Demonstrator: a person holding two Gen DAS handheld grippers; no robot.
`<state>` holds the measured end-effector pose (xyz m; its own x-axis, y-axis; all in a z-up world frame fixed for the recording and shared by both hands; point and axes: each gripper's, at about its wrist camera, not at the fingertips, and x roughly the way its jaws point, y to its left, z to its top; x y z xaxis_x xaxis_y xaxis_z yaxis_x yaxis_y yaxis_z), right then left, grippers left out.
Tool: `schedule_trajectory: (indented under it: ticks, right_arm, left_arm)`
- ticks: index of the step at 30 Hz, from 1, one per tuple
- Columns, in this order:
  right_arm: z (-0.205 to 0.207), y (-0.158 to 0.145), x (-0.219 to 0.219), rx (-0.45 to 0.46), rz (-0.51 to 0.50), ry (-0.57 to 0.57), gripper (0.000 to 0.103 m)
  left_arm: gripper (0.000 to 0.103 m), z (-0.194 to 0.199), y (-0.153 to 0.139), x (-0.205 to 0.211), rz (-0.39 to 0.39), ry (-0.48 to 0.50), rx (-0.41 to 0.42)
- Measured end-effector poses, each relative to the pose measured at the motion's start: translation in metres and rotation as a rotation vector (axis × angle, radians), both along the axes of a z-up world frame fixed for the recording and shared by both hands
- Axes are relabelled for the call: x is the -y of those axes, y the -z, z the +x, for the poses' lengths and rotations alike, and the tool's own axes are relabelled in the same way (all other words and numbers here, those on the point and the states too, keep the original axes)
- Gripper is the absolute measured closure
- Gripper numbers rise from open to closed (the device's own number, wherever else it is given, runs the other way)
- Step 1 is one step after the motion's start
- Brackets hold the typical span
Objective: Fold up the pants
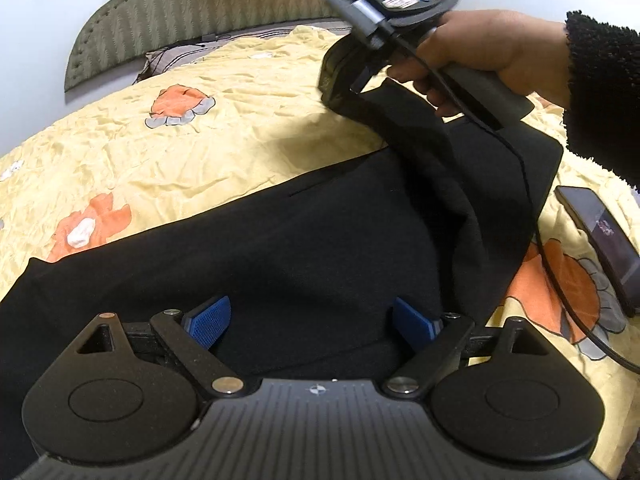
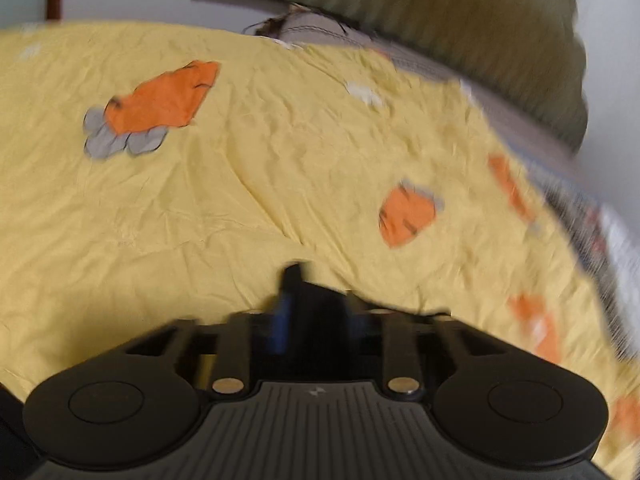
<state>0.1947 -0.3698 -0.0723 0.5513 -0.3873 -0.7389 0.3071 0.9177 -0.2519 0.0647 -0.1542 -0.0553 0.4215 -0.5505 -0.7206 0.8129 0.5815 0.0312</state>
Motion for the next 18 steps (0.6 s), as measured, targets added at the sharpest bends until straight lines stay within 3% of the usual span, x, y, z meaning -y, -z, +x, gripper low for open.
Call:
schedule_trajectory:
  ticks: [1,8,13,18]
  right_arm:
    - [-0.005,-0.002,0.006,0.019,0.032,0.016,0.094]
    - [-0.086,-0.044,0.046,0.32,0.265,0.184,0.098]
    - [-0.156,-0.061,0.078,0.499,0.42,0.293,0.098]
    - [-0.211,-0.068,0.099,0.603,0.504,0.356,0.098]
  left_arm:
    - [0.014,0.0,-0.001,-0.002,-0.01,-0.001,-0.004]
    - [0.013,-0.007,-0.02,-0.003,-0.107,0.074,-0.015]
    - [0.013,-0.027,-0.031,0.027,-0.111,0.177,0.028]
    - [0.013,-0.049,-0.029,0.066,-0.064,0.249,0.086]
